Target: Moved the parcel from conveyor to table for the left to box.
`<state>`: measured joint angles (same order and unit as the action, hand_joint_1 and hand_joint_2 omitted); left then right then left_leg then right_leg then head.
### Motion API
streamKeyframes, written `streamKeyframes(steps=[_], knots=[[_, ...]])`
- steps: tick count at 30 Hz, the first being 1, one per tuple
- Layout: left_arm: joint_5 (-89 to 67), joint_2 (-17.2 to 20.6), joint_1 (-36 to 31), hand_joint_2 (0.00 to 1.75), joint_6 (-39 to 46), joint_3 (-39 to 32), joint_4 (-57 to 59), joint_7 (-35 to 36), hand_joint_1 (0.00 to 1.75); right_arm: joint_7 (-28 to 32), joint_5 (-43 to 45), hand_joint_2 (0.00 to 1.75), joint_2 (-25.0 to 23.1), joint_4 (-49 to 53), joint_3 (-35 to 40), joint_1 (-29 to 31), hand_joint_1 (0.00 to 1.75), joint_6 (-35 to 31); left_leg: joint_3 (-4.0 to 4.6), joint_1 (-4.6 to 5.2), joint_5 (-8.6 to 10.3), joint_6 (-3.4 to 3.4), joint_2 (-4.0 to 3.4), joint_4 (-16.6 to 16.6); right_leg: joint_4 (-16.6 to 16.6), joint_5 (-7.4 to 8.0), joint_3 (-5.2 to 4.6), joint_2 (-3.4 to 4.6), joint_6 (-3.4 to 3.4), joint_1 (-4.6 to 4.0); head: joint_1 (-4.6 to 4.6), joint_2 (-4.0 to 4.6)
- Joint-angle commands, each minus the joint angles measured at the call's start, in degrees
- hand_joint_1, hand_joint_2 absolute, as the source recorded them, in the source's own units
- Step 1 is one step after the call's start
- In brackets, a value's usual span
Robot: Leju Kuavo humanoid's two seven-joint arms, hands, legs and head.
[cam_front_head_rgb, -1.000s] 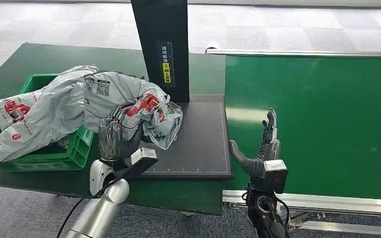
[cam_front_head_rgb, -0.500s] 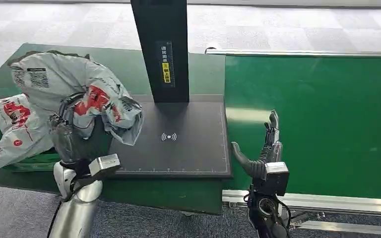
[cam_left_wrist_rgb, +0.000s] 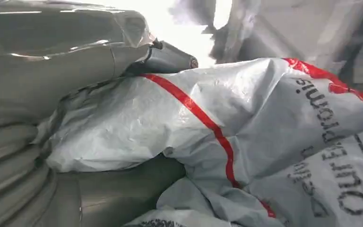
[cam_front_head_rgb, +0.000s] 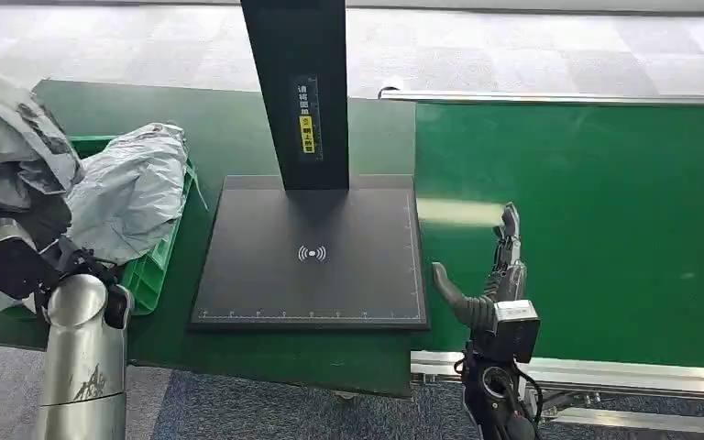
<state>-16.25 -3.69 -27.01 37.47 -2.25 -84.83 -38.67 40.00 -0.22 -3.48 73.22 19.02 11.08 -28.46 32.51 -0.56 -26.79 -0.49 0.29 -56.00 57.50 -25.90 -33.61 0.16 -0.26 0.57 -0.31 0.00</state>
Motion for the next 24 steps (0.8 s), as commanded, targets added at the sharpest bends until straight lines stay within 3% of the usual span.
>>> streamKeyframes(steps=[1, 6, 10, 15, 21, 24], knots=[[-37.7, 4.0, -13.6, 1.75, 1.2, -5.1, 17.9, 16.8, 1.75, 0.0, -1.2, 1.75, -0.2, -4.4, -0.2, 2.0, 0.00, -0.8, 0.00, -0.04, -0.01, 0.01, -0.01, 0.0, 0.0, 0.00, 0.03, -0.03, 0.02, -0.04, 0.00, 0.00], [-51.3, 10.8, -27.6, 1.75, -8.3, -0.2, 43.4, 41.5, 1.75, -0.5, -2.9, 1.75, 0.9, -3.7, -0.8, 0.6, 0.00, 0.9, 0.07, -0.05, 0.14, -0.05, 0.33, 0.0, 0.0, 0.04, 0.04, -0.38, 0.07, -0.06, 0.00, 0.00], [-60.8, 14.7, -32.9, 1.75, -16.8, 1.9, 55.8, 52.9, 1.75, -1.5, -5.1, 1.75, -0.4, -5.3, -1.1, 1.1, 0.00, 2.8, 0.00, -0.09, 0.21, -0.16, 0.04, 0.0, 0.0, 0.18, -0.05, -0.13, 0.26, -0.11, 0.02, 0.00], [-67.8, 17.5, -39.6, 1.75, -35.6, 4.2, 67.6, 59.5, 1.75, -3.0, -6.2, 1.75, -1.7, -8.7, -0.8, 4.8, 0.00, 4.4, 0.01, -0.17, 0.14, -0.16, -0.40, -0.1, 0.1, 0.20, -0.17, 0.28, 0.29, -0.20, 0.00, 0.00], [-66.4, 17.2, -38.0, 1.75, -45.0, 0.8, 70.1, 63.1, 1.75, -3.6, -7.2, 1.75, -2.8, -9.7, -1.0, 4.5, 0.00, 4.3, 0.04, -0.13, 0.18, -0.15, -0.40, 0.0, 0.0, 0.22, -0.18, 0.31, 0.27, -0.16, 0.02, 0.00], [-66.4, 16.4, -37.1, 1.75, -52.0, 1.0, 70.8, 61.1, 1.75, -3.3, -7.4, 1.75, -2.9, -10.5, -1.4, 4.9, 0.00, 4.3, -0.02, -0.11, 0.19, -0.16, -0.35, 0.1, 0.0, 0.21, -0.12, 0.26, 0.28, -0.15, 0.02, 0.00]])
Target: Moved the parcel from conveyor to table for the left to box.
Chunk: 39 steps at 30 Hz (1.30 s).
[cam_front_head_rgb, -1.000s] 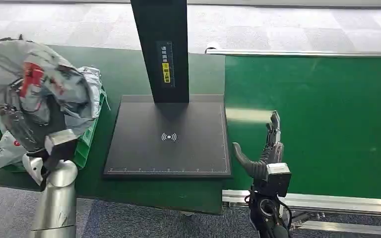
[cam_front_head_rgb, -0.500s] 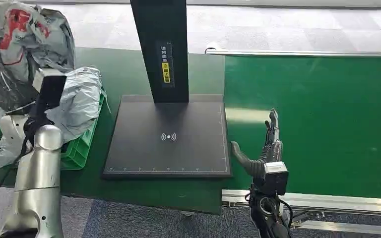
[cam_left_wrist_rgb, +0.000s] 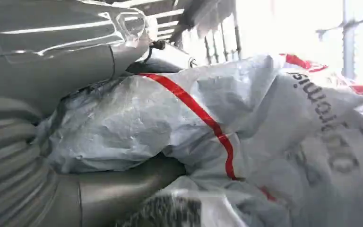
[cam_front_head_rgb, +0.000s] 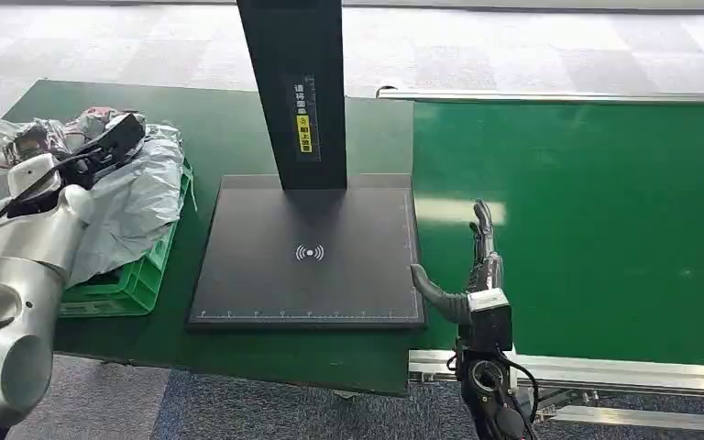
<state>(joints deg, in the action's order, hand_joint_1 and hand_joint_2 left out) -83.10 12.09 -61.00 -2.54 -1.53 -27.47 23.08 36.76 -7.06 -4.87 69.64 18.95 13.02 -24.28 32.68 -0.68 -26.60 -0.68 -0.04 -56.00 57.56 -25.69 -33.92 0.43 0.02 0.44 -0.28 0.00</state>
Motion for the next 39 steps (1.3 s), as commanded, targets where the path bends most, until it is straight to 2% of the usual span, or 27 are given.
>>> streamKeyframes(steps=[1, 2, 19, 25, 26, 27, 30, 35, 36, 39], knots=[[0.5, 0.3, -2.8, 1.75, -14.0, 0.2, 13.3, -1.4, 1.75, 0.1, -0.6, 1.75, -1.7, -7.4, -1.6, 3.2, 0.00, 0.2, -0.14, 0.00, 0.00, 0.02, 0.03, 0.1, -0.1, 0.00, 0.15, -0.05, 0.00, -0.01, 0.00, 0.00], [1.0, -0.1, -2.6, 1.75, -16.3, -0.2, 13.4, -2.3, 1.75, 0.2, -0.5, 1.75, -1.7, -7.6, -1.8, 3.3, 0.00, 0.5, -0.08, 0.01, 0.00, 0.02, 0.03, 0.0, 0.0, -0.01, 0.09, -0.05, -0.01, 0.00, 0.00, 0.00], [1.3, -0.5, -2.3, 1.75, -16.5, -0.6, 13.2, -1.8, 1.75, 0.3, -0.6, 1.75, -1.8, -7.5, -1.8, 3.3, 0.00, 0.7, -0.19, 0.02, 0.02, 0.04, 0.05, 0.1, -0.1, 0.01, 0.23, -0.07, -0.01, 0.02, 0.00, 0.00], [2.7, -1.9, 0.2, 1.75, -16.2, -2.1, 12.7, -3.3, 1.75, 0.2, -0.8, 1.75, -1.5, -6.2, -2.4, 2.8, 0.00, 0.9, -0.24, 0.05, 0.04, 0.05, 0.08, 0.1, -0.1, 0.00, 0.28, -0.10, -0.02, 0.05, 0.00, 0.00], [2.7, -2.2, 0.6, 1.75, -14.9, -2.1, 12.4, -3.1, 1.68, 0.1, -0.9, 1.75, -1.5, -5.8, -2.5, 2.6, 0.00, 0.9, -0.29, 0.04, 0.05, 0.06, 0.08, 0.2, -0.2, 0.03, 0.34, -0.10, -0.02, 0.03, 0.00, 0.00], [2.3, -2.7, 0.9, 1.75, -12.5, -1.9, 11.7, -2.7, 0.00, -0.1, -1.1, 1.75, -1.4, -4.9, -2.7, 2.2, 0.00, 0.8, -0.26, 0.06, 0.04, 0.05, 0.09, 0.2, -0.1, -0.01, 0.30, -0.11, -0.02, 0.06, -0.02, 0.00], [1.8, -3.7, 1.1, 1.75, 4.1, -2.5, 9.7, -0.8, 0.00, -1.0, -1.3, 1.75, -0.7, -1.1, -3.0, 0.4, 0.00, 1.4, -0.18, 0.07, 0.04, 0.05, 0.27, 0.1, -0.1, -0.03, 0.27, -0.29, -0.03, 0.07, -0.02, 0.00], [4.5, -4.0, 2.1, 1.75, 15.1, -4.8, 6.5, -6.2, 0.00, -1.7, -1.3, 1.75, -0.2, -0.3, -3.0, -0.3, 0.00, 1.3, -0.09, 0.01, 0.03, 0.05, 0.37, 0.0, -0.1, -0.01, 0.21, -0.37, -0.02, 0.01, 0.00, 0.00], [5.2, -4.3, 2.9, 1.75, 20.3, -5.0, 4.6, -8.3, 0.00, -1.6, -0.9, 1.75, -0.2, -0.1, -3.2, -0.6, 0.00, 1.0, -0.11, 0.01, 0.03, 0.06, 0.35, 0.0, -0.1, -0.01, 0.24, -0.36, -0.03, 0.01, 0.00, 0.00], [8.2, -5.1, 4.2, 1.75, 26.0, -5.5, 2.2, -13.6, 0.00, -1.0, 0.0, 1.75, 0.3, 0.2, -2.6, -1.3, 0.00, 0.6, -0.11, 0.01, 0.02, 0.05, 0.39, 0.0, -0.1, -0.03, 0.23, -0.39, -0.02, 0.00, 0.00, 0.02]])
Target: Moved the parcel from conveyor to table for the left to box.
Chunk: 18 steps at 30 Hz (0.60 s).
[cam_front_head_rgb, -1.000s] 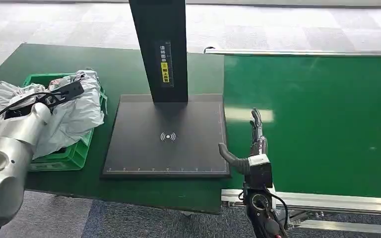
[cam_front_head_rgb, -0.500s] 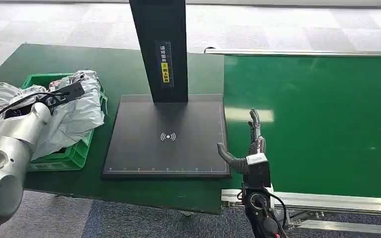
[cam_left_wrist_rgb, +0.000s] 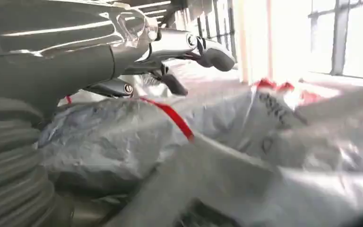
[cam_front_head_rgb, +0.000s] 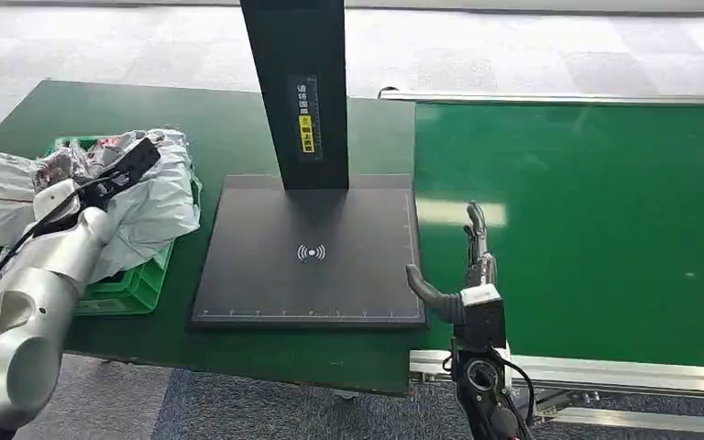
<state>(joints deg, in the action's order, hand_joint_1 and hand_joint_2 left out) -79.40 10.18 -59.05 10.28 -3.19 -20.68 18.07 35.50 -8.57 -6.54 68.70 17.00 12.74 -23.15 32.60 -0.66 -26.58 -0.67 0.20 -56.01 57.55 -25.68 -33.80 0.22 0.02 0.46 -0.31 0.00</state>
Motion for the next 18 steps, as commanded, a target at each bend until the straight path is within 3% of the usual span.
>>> streamKeyframes(steps=[1, 9, 18], knots=[[5.4, -3.5, 2.7, 1.75, 14.3, -3.6, -5.3, -10.2, 0.00, 0.6, 1.8, 1.75, 2.2, 1.0, -0.4, -1.1, 0.00, -0.7, -0.05, -0.04, 0.00, 0.05, 0.17, 0.1, -0.1, -0.04, 0.15, -0.21, -0.02, -0.05, 0.02, 0.00], [11.4, -5.0, 2.8, 1.75, 19.6, -0.1, -8.0, -17.1, 0.00, 1.9, 3.2, 1.75, 2.4, -0.2, 0.7, -0.7, 0.00, -1.9, 0.07, -0.02, 0.00, 0.02, 0.10, 0.0, 0.0, -0.02, -0.02, -0.12, -0.01, -0.03, 0.02, 0.00], [14.2, -6.1, 5.8, 1.75, 19.8, 2.0, -8.5, -19.2, 0.00, 1.6, 3.4, 1.75, 3.1, 0.6, 1.1, -1.8, 0.00, -2.2, -0.03, 0.01, 0.00, 0.04, 0.08, 0.1, -0.1, -0.02, 0.08, -0.11, -0.02, 0.00, 0.02, 0.00]])
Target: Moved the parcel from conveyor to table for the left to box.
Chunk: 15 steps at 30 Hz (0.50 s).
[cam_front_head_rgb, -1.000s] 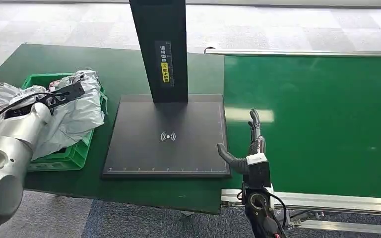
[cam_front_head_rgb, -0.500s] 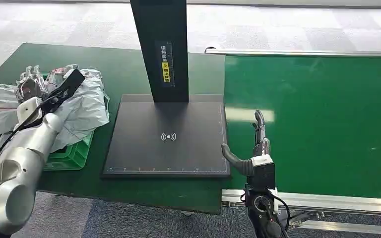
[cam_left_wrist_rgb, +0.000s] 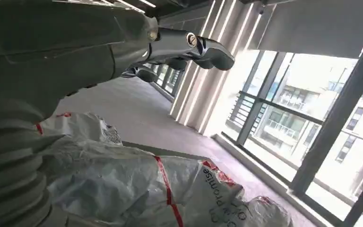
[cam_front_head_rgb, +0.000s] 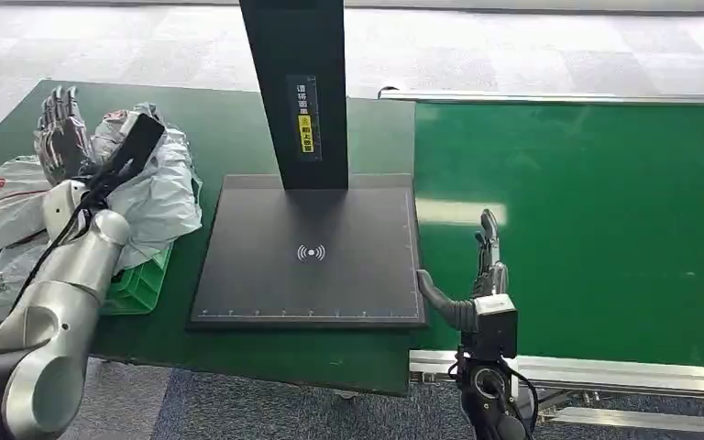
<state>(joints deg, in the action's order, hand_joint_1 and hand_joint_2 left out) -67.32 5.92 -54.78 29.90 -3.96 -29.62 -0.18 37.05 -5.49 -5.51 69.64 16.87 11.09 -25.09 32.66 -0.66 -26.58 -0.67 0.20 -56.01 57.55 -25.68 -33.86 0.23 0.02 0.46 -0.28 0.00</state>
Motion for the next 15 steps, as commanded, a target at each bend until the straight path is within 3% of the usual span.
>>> streamKeyframes(steps=[1, 5, 7, 10, 15], knots=[[2.7, -1.9, 1.8, 1.75, 0.1, 2.7, 0.1, -1.2, 0.00, 0.1, 0.3, 1.75, 2.1, -0.2, 1.3, -0.3, 0.00, -0.3, -0.08, 0.03, 0.00, 0.03, 0.06, 0.1, -0.1, -0.03, 0.11, -0.08, -0.02, 0.02, 0.00, 0.00], [5.0, -1.6, 2.3, 1.75, -5.4, 3.9, -1.8, -1.0, 0.00, 0.1, 0.5, 1.75, 2.2, -0.3, 1.2, -0.1, 0.00, -0.2, -0.02, -0.01, -0.01, 0.02, 0.04, 0.0, 0.0, -0.02, 0.04, -0.06, -0.01, -0.02, 0.00, 0.00], [12.6, -2.8, 4.8, 1.75, -6.5, 4.0, -7.5, -7.2, 0.00, 0.3, 0.4, 1.75, 2.1, -0.8, 1.0, -0.1, 0.00, -0.4, -0.02, -0.02, -0.01, 0.03, 0.04, 0.0, 0.0, -0.01, 0.06, -0.07, -0.01, -0.03, 0.00, 0.00], [14.4, -3.2, 7.2, 1.75, -2.2, 7.5, -13.7, -9.7, 0.00, 0.6, 0.9, 1.75, 1.8, -1.6, 0.6, 0.6, 0.00, -0.8, 0.01, -0.01, 0.01, 0.04, 0.07, 0.0, -0.1, 0.00, 0.03, -0.10, -0.02, -0.02, -0.02, 0.00], [19.9, -3.3, 9.6, 1.75, -3.0, 8.7, -18.1, -11.2, 0.00, 0.8, 1.0, 1.75, 1.8, -0.8, 0.5, 0.2, 0.00, -1.0, -0.03, 0.01, -0.01, 0.04, 0.04, 0.0, -0.1, -0.02, 0.07, -0.08, -0.02, 0.00, 0.00, 0.00]])
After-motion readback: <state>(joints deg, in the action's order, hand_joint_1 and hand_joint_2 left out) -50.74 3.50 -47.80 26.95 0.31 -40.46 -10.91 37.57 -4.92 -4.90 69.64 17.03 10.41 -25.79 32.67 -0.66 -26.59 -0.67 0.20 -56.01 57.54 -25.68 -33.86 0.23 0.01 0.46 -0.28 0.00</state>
